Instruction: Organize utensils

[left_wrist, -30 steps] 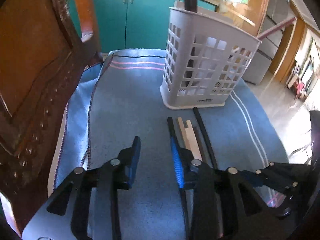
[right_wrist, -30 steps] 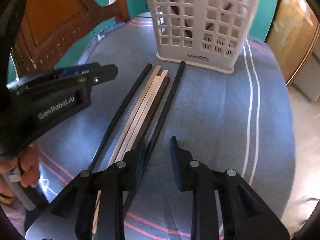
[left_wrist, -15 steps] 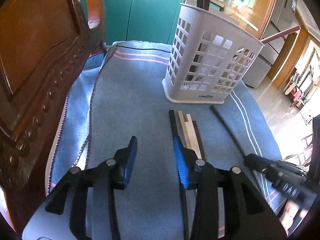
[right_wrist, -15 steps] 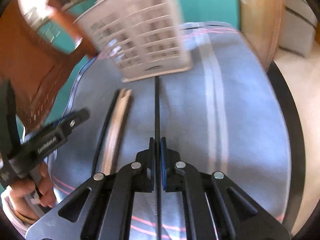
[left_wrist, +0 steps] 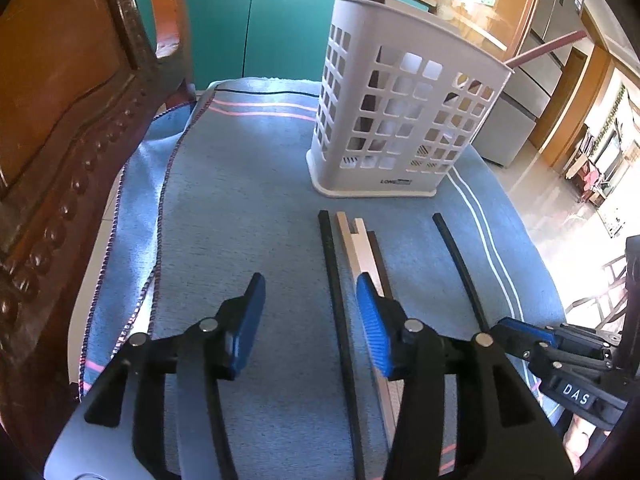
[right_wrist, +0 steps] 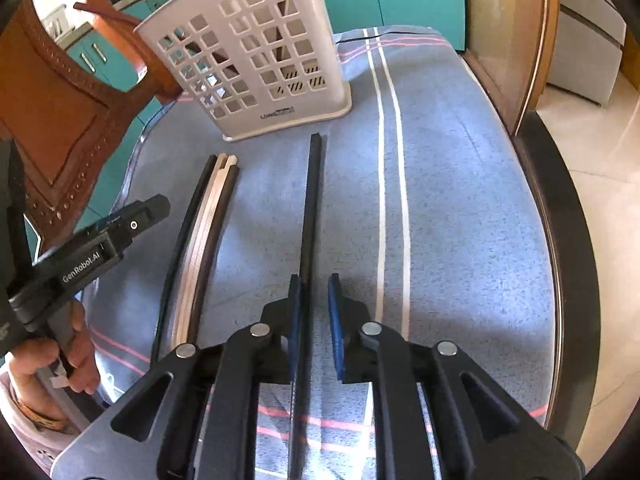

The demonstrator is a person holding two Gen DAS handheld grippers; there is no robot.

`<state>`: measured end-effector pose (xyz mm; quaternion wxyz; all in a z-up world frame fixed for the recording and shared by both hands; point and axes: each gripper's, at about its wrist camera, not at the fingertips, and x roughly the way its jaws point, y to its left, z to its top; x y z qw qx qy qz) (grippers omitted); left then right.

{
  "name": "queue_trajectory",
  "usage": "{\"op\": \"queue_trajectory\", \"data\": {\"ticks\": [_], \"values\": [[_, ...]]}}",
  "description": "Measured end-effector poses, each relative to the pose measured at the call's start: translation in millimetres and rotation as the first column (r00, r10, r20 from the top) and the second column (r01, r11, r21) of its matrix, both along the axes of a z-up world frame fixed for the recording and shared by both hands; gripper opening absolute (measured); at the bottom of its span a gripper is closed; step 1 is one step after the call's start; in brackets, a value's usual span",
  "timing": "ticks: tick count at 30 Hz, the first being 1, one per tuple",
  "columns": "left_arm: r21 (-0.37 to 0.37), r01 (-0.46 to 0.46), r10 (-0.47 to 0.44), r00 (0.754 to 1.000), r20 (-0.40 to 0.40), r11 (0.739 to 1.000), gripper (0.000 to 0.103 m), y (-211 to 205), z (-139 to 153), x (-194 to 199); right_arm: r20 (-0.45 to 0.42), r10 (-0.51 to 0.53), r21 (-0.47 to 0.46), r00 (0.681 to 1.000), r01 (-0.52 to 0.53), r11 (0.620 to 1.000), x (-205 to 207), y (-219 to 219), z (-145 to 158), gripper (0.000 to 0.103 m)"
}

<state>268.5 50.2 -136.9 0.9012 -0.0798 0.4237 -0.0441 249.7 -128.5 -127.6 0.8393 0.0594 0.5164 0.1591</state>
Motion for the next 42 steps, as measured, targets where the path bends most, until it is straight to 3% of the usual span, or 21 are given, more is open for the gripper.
{"op": "queue_trajectory", "data": {"ticks": [5, 15, 22, 26, 31, 40, 42], "values": [[0.005, 0.006, -0.006, 1.0, -0.009, 1.0, 0.053, -1.2, -1.1, 1.2, 0.009, 0.027, -0.026, 1.0, -0.027, 0.999, -0.8, 5.4, -2.7, 0.023], [0.002, 0.008, -0.008, 1.0, -0.017, 1.0, 0.058, 1.2, -2.4, 1.9, 0.039, 0.046, -0.011, 0.998, -0.046, 0.999, 5.1, 12.9, 0.2, 0.024], [0.003, 0.005, -0.005, 1.0, -0.024, 1.0, 0.059, 1.4, -4.2, 3.0, 0.048, 0.071, -0.067, 0.996, -0.068, 0.995, 7.9, 22.8, -5.0, 0.025], [0.0, -0.002, 0.002, 1.0, -0.026, 1.0, 0.06, 3.7, -4.5, 3.3, 0.045, 0.03, -0.086, 0.999, -0.027, 0.996, 11.9, 14.4, -4.6, 0.025], [-0.009, -0.005, 0.005, 0.999, -0.034, 1.0, 0.06, 4.1, -5.9, 4.2, 0.051, 0.006, -0.043, 0.999, -0.004, 0.999, 17.2, 3.9, 1.5, 0.025], [0.016, 0.012, -0.011, 0.998, -0.064, 1.0, 0.06, -3.6, -14.3, 8.2, 0.051, 0.088, -0.156, 0.995, -0.079, 0.985, 43.1, 33.5, -5.2, 0.025], [0.019, 0.011, -0.009, 0.997, -0.081, 1.0, 0.06, -4.1, -18.2, 11.2, 0.064, 0.095, -0.157, 0.993, -0.084, 0.984, 47.0, 35.9, -5.4, 0.029]]}}
